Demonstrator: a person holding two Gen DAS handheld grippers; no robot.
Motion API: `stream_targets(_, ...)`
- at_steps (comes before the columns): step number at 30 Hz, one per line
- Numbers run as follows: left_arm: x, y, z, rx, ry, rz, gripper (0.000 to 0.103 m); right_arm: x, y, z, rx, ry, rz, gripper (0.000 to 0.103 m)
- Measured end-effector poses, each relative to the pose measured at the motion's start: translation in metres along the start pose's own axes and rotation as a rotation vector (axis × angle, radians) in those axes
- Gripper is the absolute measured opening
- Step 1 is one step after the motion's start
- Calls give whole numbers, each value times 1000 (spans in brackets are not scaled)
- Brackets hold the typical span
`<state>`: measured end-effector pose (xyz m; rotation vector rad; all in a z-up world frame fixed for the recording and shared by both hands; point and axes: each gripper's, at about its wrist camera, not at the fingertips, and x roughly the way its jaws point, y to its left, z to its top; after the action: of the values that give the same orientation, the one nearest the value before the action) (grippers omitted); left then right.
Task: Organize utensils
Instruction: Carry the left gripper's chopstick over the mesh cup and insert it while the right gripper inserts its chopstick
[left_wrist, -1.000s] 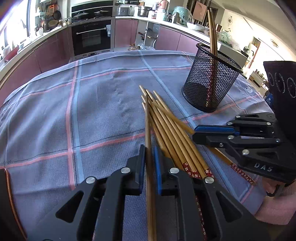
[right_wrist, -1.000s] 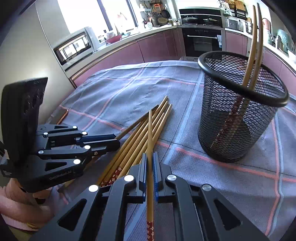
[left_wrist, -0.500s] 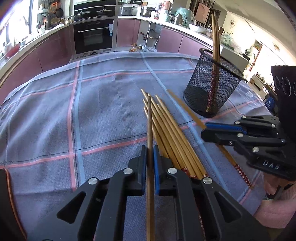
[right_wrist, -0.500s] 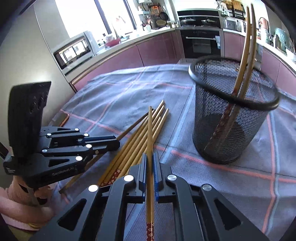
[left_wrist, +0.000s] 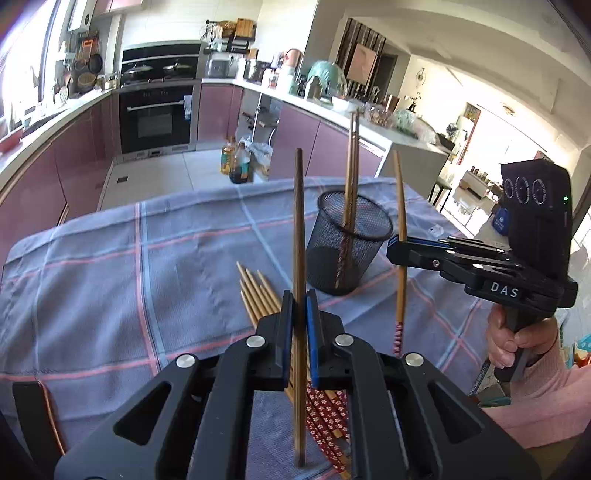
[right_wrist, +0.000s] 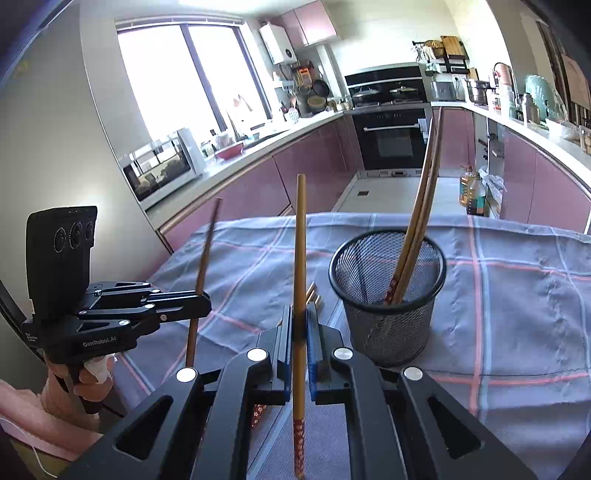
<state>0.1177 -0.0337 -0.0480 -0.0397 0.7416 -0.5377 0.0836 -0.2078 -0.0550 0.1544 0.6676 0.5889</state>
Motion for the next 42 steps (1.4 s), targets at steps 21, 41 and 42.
stream_targets(21,-47,-42,93,38,-246,-92,8,-54,-16,72,-58,-207,-15,6)
stream_targets(41,26,-82,124,103,-133,-43,8,-19,-51,83,-23,-150,-76,6)
stream_targets(42,30,-82,121,104,-120,-43,8,-16,-50,82,-22,-137,-74,6)
